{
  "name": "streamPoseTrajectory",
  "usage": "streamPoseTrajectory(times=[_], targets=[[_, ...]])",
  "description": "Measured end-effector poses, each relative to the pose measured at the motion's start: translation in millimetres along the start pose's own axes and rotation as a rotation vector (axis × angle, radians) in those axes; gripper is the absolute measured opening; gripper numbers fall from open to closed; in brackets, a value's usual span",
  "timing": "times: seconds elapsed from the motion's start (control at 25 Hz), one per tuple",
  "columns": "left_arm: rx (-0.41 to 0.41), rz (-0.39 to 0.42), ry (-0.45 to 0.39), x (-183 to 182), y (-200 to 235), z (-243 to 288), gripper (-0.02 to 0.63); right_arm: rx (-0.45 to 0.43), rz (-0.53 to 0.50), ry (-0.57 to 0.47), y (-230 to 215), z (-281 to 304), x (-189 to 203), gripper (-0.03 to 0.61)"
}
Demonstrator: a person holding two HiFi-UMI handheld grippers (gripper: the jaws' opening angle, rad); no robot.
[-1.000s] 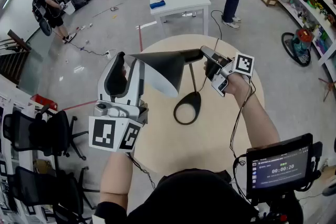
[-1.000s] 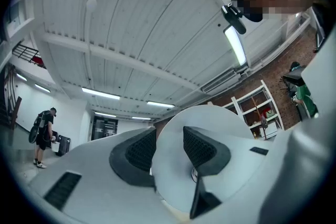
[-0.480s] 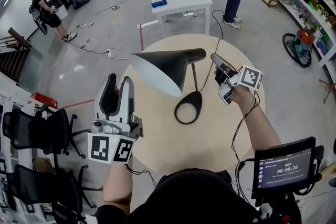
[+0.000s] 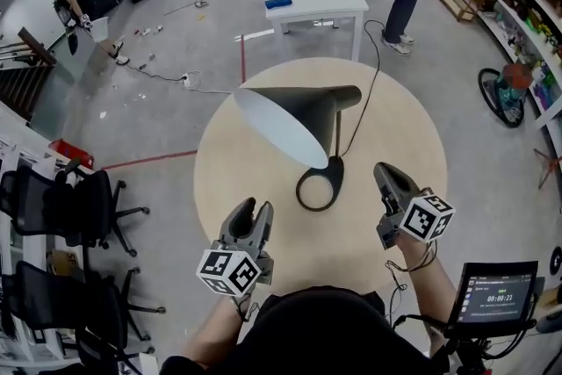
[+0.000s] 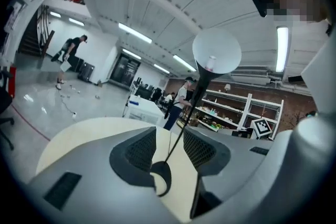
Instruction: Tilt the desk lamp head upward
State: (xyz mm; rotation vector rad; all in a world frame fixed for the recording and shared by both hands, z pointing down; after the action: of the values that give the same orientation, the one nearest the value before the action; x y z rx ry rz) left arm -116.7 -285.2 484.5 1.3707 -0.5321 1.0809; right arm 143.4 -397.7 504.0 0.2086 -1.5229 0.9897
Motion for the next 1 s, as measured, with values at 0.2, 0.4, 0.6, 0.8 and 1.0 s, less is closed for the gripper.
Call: streamPoseTrajectory(times=[0.2,0.4,0.6,0.8,1.0], targets=[[0.038,-0.056,0.112,51,-15,0,0.170,0.012,-0.153,0.087,39,-30,46,0.005],[0.075,-0.053,0.131,54,-19,0,0.170,0.047,-0.314,0.150,68,-44,79,0.005],[0.112,-0.044,0.140,57,-26,4,0.170,0.086,-0.343,0.157,71,-49,83,0.005],[0.135,-0.053,0.149,61,-26,6,0.170,0.116,-0.408,0.138,70,-51,68,0.005],[0.156,-0.073,0.154,62,-24,9,0.170,0.142,-0.428,0.139,71,-53,62,0.005]])
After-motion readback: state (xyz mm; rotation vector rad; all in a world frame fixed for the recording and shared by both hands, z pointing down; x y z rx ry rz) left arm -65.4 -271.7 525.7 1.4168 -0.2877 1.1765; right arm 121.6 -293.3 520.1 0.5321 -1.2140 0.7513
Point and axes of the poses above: the fingertips, and each gripper's own axes: z forward along the fingers, y to its left, x out of its underside, the point moved 1 cm from there along -z, backward along the fingers, and after that the axes turned 9 degrees about -z, right-handed, at the moved point
